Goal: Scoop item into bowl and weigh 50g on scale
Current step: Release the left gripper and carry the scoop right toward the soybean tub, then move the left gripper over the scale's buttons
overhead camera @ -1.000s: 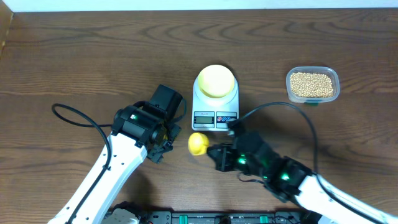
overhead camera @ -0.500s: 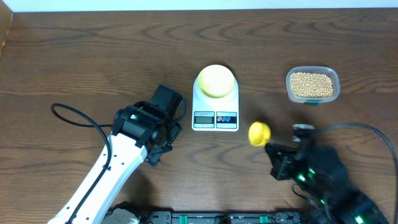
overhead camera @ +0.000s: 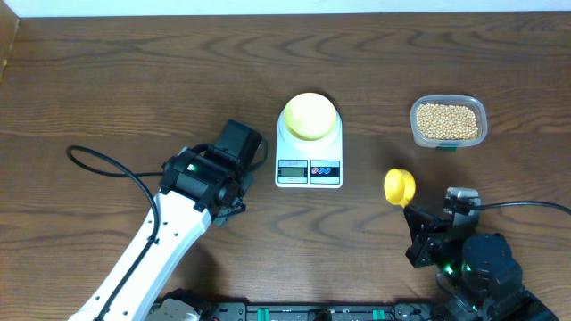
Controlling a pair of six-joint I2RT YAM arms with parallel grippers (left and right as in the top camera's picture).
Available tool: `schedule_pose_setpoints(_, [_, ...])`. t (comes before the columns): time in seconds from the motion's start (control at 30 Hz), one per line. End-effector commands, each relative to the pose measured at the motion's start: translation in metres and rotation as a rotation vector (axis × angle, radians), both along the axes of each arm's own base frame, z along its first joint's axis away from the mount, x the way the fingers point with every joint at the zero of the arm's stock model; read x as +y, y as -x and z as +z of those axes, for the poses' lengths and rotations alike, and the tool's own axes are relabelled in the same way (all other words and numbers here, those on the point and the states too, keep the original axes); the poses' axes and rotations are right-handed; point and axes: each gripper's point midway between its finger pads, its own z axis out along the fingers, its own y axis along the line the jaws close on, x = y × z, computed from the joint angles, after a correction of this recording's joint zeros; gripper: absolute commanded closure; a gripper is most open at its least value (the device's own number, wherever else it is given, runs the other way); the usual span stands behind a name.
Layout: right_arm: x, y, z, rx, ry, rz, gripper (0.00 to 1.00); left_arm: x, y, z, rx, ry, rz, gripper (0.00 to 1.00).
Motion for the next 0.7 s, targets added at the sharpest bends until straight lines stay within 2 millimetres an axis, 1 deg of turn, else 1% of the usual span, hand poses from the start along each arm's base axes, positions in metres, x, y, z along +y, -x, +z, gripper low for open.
schedule_pose_setpoints(0.0, [-0.007,0.0,-0.003,0.009,0.034,-0.02,0.99,0.01,-0.022,0.007,-0.087,-0.116,-0.1,0.93])
schedule_pose_setpoints(0.1, [-0.008,0.0,-0.003,0.008,0.04,-0.028,0.99,-0.004,-0.044,0.015,-0.163,-0.135,-0.291,0.93])
schedule_pose_setpoints(0.17, [-0.012,-0.002,-0.003,0.005,0.046,-0.049,0.99,-0.019,-0.055,0.02,-0.209,-0.129,-0.417,0.93])
schedule_pose_setpoints(0.23, [-0.016,-0.004,-0.002,0.004,0.035,-0.092,0.99,-0.039,-0.06,0.023,-0.246,-0.097,-0.541,0.93])
schedule_pose_setpoints(0.3, [-0.023,-0.009,0.001,-0.009,0.025,-0.148,0.99,-0.054,-0.058,0.021,-0.244,-0.058,-0.596,0.93])
schedule_pose_setpoints(0.47, [-0.037,-0.02,0.017,-0.088,0.031,-0.247,0.99,-0.089,-0.046,0.001,-0.184,-0.029,-0.704,0.93])
schedule_pose_setpoints(0.53, [-0.044,-0.022,0.02,-0.103,0.043,-0.281,0.99,-0.104,-0.045,-0.013,-0.159,-0.032,-0.744,0.93])
schedule_pose_setpoints(0.67, [-0.048,-0.023,0.021,-0.107,0.05,-0.304,0.99,-0.131,-0.046,-0.046,-0.105,-0.045,-0.807,0.93])
